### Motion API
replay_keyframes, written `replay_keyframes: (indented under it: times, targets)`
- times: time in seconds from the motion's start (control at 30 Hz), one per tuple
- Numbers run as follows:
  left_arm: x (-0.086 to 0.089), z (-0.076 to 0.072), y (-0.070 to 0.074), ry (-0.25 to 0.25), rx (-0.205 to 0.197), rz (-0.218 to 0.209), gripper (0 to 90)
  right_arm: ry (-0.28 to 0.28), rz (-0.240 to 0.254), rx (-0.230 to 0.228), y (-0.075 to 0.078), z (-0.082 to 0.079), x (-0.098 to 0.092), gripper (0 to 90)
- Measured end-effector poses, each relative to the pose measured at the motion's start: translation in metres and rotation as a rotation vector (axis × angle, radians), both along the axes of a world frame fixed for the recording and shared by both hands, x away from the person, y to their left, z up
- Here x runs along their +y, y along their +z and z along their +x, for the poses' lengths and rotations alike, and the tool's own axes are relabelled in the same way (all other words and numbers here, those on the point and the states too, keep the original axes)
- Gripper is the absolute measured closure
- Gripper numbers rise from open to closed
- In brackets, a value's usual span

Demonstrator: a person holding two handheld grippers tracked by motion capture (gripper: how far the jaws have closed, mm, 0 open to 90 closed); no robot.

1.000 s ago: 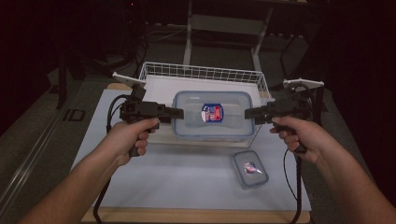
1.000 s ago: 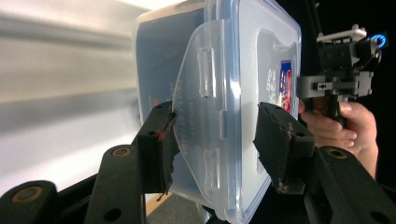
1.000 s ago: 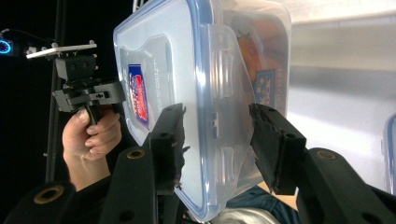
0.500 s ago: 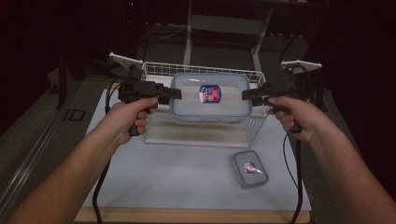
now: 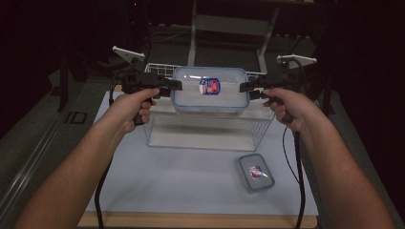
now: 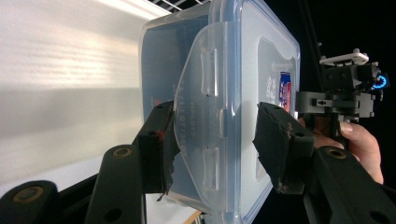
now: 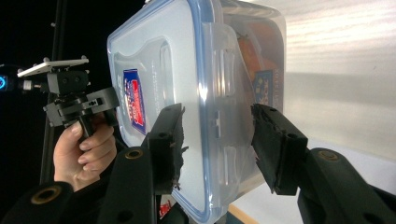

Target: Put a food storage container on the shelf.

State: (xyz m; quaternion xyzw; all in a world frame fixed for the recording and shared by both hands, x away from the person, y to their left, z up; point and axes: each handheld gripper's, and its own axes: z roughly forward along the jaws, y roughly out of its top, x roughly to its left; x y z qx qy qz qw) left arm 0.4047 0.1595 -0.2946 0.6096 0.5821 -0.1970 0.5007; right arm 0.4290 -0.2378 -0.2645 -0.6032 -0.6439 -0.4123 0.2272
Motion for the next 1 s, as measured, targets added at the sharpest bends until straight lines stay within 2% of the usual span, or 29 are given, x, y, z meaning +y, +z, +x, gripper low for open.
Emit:
replay_keyframes:
  times: [0.37, 0.73, 1.0]
  targets:
    - [0.000, 0.026, -0.012, 0.029, 0.027, 0.009, 49.6, -0.044, 0.007, 0.028, -0.016, 0.026, 0.002, 53.6]
    - [-0.003, 0.033, -0.021, 0.050, 0.039, 0.013, 49.5, -0.079, -0.011, 0.046, -0.026, 0.036, 0.004, 52.8]
    - [-0.003, 0.036, -0.023, 0.056, 0.043, 0.012, 49.9, -0.091, 0.005, 0.057, -0.033, 0.039, 0.003, 52.2]
